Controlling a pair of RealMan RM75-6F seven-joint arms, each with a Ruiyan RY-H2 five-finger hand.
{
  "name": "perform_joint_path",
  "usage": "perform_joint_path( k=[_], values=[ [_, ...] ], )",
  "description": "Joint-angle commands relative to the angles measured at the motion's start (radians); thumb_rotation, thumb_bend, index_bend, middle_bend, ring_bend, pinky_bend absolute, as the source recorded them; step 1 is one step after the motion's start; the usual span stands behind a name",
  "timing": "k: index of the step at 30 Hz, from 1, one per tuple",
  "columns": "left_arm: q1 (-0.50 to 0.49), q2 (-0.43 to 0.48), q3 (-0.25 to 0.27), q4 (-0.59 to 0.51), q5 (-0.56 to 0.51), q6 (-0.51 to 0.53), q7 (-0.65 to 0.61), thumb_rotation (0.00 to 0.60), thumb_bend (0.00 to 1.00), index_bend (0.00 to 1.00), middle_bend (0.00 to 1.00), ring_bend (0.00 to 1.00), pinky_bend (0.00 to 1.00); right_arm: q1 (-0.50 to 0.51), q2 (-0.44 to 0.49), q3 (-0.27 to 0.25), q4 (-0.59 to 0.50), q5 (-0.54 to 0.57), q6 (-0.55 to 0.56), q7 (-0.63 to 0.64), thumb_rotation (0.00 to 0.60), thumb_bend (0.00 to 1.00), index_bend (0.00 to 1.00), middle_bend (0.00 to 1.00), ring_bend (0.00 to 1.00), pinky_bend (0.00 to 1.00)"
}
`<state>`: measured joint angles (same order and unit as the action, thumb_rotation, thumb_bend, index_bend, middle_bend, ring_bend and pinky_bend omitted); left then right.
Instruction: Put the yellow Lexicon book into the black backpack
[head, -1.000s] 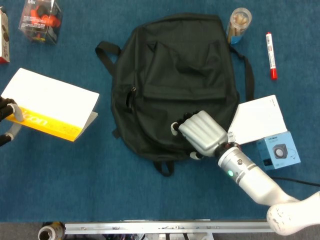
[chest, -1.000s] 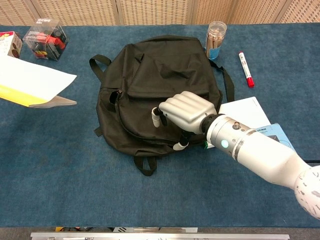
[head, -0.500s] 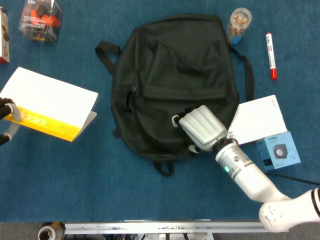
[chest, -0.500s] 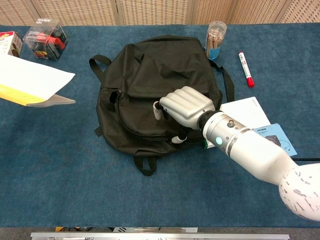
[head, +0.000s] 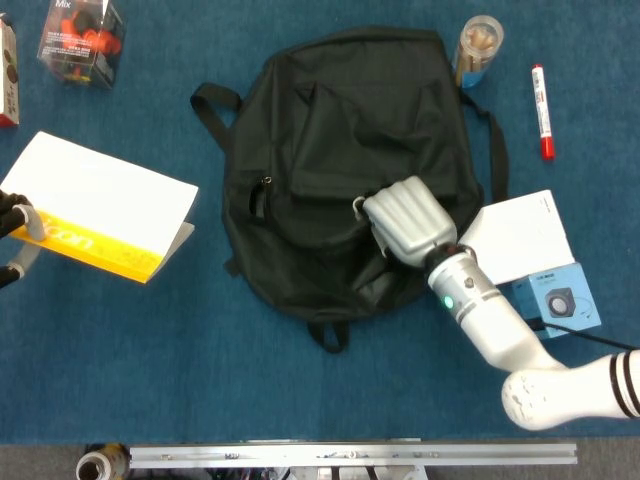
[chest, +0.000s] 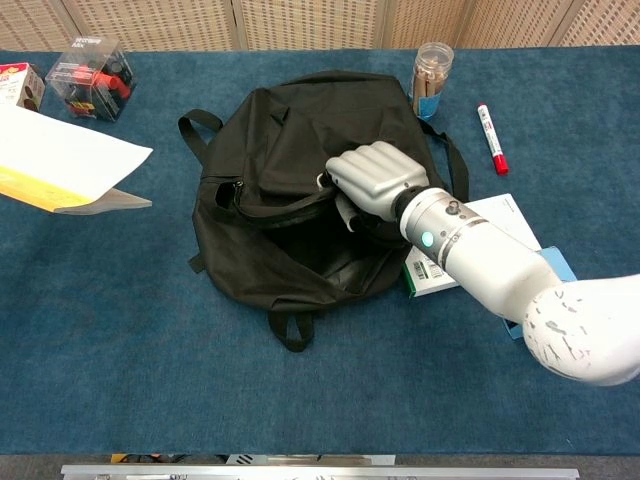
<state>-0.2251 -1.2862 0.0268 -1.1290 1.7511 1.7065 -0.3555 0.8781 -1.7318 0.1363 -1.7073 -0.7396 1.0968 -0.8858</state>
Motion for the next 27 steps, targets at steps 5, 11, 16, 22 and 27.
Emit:
perform_joint_path(
  k=[5,11,16,22,27],
  values=[
    [-0.011,0.022,0.001,-0.008,0.006,-0.008,-0.032,0.600,0.40,0.63,0.59,0.52,0.67,0.019,0.001,0.066,0.031,-0.025,0.018,0.054,0.600,0.84,0.69,0.60,0.59,0.77],
    [-0.034,0.053,0.032,0.005,0.052,-0.019,-0.113,0.600,0.40,0.63,0.59,0.52,0.67,0.031,0.007,0.135,0.034,-0.036,0.050,0.096,0.600,0.84,0.70,0.61,0.61,0.80],
    [-0.054,0.072,0.060,-0.016,0.114,0.000,-0.162,0.600,0.40,0.63,0.59,0.52,0.67,0.049,-0.012,0.188,0.057,-0.036,0.076,0.125,0.600,0.84,0.70,0.61,0.62,0.80],
    [-0.108,0.106,0.083,-0.100,0.198,-0.002,-0.179,0.600,0.40,0.63,0.59,0.52,0.67,0.076,-0.056,0.225,0.090,-0.048,0.100,0.145,0.600,0.84,0.70,0.62,0.62,0.81],
    [-0.169,0.129,0.092,-0.203,0.257,-0.036,-0.189,0.600,0.40,0.63,0.59,0.52,0.67,0.104,-0.106,0.249,0.121,-0.059,0.114,0.160,0.600,0.84,0.70,0.61,0.62,0.81]
  ],
)
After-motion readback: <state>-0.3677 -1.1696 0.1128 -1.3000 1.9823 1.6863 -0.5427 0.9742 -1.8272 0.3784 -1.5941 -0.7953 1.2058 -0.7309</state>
